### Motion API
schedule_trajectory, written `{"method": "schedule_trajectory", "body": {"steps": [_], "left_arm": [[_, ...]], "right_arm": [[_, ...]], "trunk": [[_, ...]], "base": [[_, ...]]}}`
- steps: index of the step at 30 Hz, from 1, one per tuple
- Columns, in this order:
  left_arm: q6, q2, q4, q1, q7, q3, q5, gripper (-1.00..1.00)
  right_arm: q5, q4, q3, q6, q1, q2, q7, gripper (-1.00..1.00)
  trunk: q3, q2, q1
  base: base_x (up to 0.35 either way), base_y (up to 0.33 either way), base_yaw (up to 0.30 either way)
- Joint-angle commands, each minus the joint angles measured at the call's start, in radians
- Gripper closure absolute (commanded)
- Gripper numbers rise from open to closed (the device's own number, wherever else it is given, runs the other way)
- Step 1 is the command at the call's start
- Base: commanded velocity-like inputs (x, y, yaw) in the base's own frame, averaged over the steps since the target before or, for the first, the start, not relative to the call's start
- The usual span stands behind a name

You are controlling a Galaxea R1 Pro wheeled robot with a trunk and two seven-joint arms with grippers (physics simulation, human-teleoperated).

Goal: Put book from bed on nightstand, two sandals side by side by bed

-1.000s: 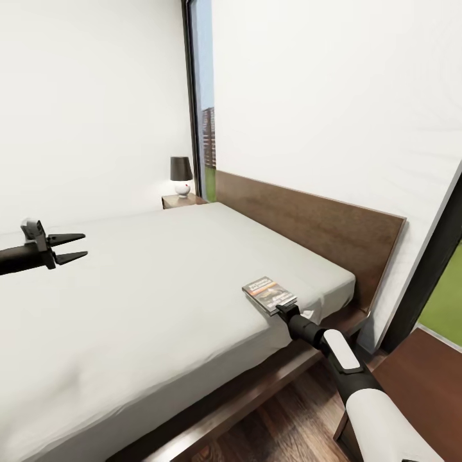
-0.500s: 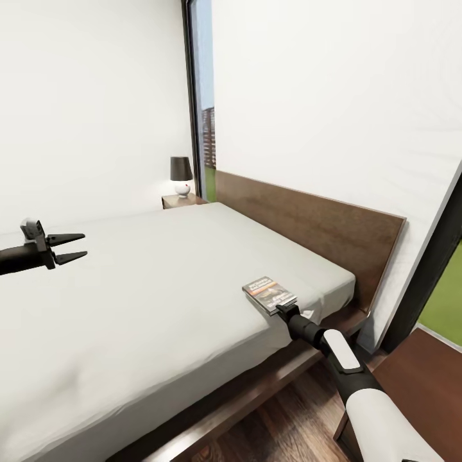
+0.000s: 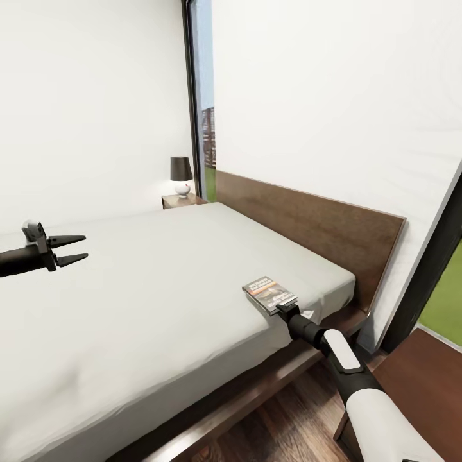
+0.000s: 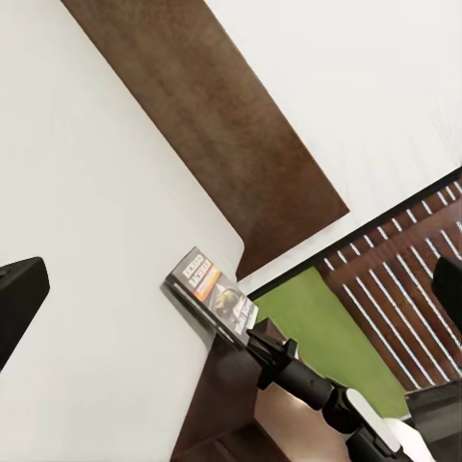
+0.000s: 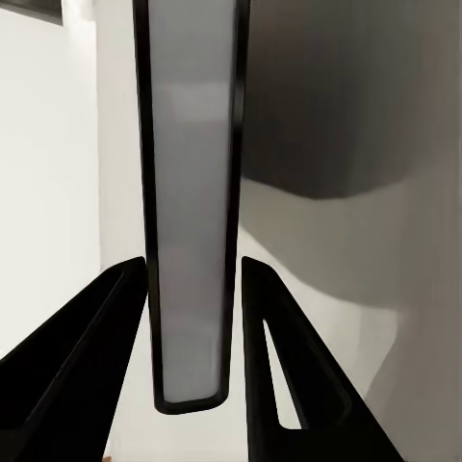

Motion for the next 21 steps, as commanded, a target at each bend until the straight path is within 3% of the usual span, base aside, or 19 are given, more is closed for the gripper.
{"method": "schedule_trajectory", "body": {"steps": [1, 6, 10, 21], "left_arm": [[0.010, -0.001, 0.000, -0.001, -0.007, 0.005, -0.010, -1.00], [0.010, -0.001, 0.001, -0.001, -0.006, 0.004, -0.009, -1.00], [0.009, -0.001, 0.000, -0.001, -0.005, 0.001, -0.010, -1.00], [0.009, -0.003, -0.001, -0.001, -0.007, -0.001, -0.072, -1.00]], "right_arm": [[0.001, 0.000, -0.006, 0.007, -0.001, 0.001, 0.001, 1.00], [0.001, 0.000, -0.007, 0.007, 0.000, 0.001, 0.002, 1.00], [0.001, 0.000, -0.007, 0.008, -0.001, 0.001, 0.004, 1.00], [0.001, 0.000, -0.008, 0.009, -0.001, 0.001, 0.007, 1.00]], "trunk": [[-0.001, 0.000, 0.000], [-0.001, 0.000, 0.000], [0.012, 0.028, -0.016], [0.046, 0.105, -0.058]], "base": [[0.000, 0.000, 0.000], [0.000, 0.000, 0.000], [0.000, 0.000, 0.000], [0.000, 0.000, 0.000]]}}
